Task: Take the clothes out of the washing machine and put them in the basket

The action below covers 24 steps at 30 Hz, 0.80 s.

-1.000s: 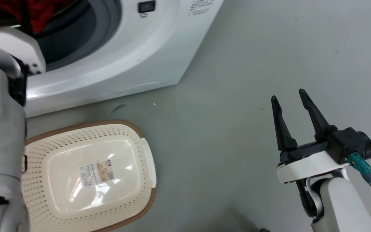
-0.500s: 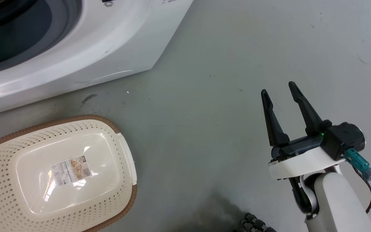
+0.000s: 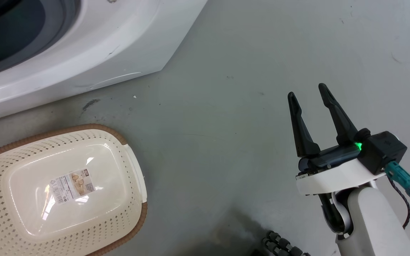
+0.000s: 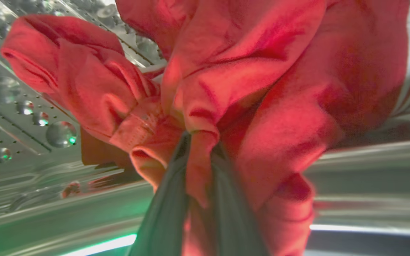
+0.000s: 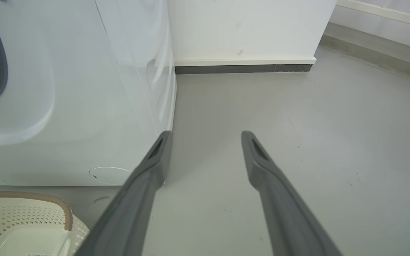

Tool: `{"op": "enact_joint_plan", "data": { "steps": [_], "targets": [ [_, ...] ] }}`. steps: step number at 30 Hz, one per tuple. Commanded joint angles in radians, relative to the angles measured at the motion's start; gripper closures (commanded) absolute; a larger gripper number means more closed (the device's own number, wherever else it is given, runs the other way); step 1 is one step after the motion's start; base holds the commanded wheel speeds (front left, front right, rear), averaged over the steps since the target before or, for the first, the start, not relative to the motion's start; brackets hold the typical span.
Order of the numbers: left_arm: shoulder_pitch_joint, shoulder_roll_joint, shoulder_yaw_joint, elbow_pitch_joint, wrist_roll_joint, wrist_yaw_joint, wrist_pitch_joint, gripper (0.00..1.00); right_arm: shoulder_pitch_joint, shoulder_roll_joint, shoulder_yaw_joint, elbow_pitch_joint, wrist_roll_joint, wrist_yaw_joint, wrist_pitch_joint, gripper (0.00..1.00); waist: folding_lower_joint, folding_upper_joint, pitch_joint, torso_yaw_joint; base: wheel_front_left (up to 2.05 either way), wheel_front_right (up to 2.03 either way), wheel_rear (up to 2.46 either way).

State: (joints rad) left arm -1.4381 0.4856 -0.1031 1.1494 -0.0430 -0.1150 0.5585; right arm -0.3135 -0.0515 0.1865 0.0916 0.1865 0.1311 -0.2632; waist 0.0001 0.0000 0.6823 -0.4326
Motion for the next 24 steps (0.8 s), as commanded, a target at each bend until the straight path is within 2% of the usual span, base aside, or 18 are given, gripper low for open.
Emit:
{"op": "enact_joint_plan", "data": {
  "steps": [1,7,14,24],
  "targets": [
    [0.05,-0.004,-0.002,-0.006,-0.007,0.006,-0.021,1.0,-0.018,0.002,-0.003,0.001,-0.002,-0.001,-0.002,0.0,-0.0001,0.0,-0.005,0.003,0.0,0.0,0.0],
    [0.097,-0.016,-0.003,-0.084,-0.015,0.038,-0.14,1.0,-0.017,0.002,-0.002,-0.002,-0.017,-0.001,-0.002,0.0,-0.0001,0.0,-0.04,0.023,0.0,0.0,0.0],
    [0.219,-0.061,0.027,-0.128,-0.066,0.07,-0.327,1.0,0.006,0.002,-0.007,0.014,-0.045,-0.001,-0.002,0.0,-0.0001,0.0,-0.133,0.052,0.0,0.0,0.0],
    [0.413,-0.138,0.056,-0.117,-0.135,0.062,-0.62,1.0,0.062,0.002,-0.032,0.059,-0.117,-0.001,-0.002,0.0,-0.0001,0.0,-0.316,0.122,0.0,0.0,0.0]
  ]
}}
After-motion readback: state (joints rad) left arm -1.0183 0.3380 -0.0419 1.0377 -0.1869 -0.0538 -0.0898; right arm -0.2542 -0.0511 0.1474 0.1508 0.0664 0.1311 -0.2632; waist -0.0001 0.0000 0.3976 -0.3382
